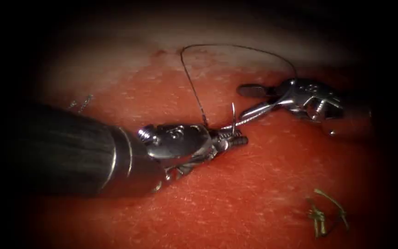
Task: Wound Closure
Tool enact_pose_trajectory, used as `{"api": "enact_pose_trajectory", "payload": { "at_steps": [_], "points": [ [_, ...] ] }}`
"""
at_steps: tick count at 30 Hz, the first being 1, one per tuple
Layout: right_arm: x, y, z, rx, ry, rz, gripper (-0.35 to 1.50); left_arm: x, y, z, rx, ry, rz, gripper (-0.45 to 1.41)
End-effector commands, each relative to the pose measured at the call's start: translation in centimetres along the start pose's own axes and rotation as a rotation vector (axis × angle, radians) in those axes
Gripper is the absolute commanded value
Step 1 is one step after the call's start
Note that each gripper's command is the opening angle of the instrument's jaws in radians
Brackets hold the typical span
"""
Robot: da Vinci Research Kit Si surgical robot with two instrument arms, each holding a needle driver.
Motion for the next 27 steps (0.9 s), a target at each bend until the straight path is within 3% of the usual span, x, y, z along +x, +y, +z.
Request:
{"api": "enact_pose_trajectory", "payload": {
  "at_steps": [1, 4, 10, 11, 14, 18, 27],
  "points": [
    [-0.07, -0.03, 0.05, 0.005, -0.001, 0.003, 1.31, -0.03, 0.07, 0.0, -0.045, 0.005, -0.066, -0.35],
    [-0.08, -0.04, 0.03, 0.005, -0.001, 0.009, 1.31, 0.05, 0.19, -0.09, -0.114, -0.005, -0.155, -0.35],
    [-0.12, -0.12, -0.03, 0.019, -0.008, 0.032, 1.33, 0.21, 0.4, -0.29, -0.224, -0.017, -0.193, -0.35],
    [-0.14, -0.14, -0.06, 0.033, -0.013, 0.031, 1.33, 0.23, 0.41, -0.3, -0.23, -0.013, -0.123, -0.35],
    [-0.17, -0.21, -0.18, 0.064, -0.039, 0.028, 1.31, 0.28, 0.44, -0.31, -0.234, 0.03, 0.258, -0.35],
    [-0.2, -0.29, -0.34, 0.059, -0.078, 0.021, 1.31, 0.29, 0.44, -0.3, -0.159, 0.033, 0.601, -0.35],
    [-0.27, -0.65, -0.6, 0.04, -0.11, 0.068, 1.31, 0.54, 0.45, -0.43, 0.017, 0.101, 1.099, -0.35]
  ]
}}
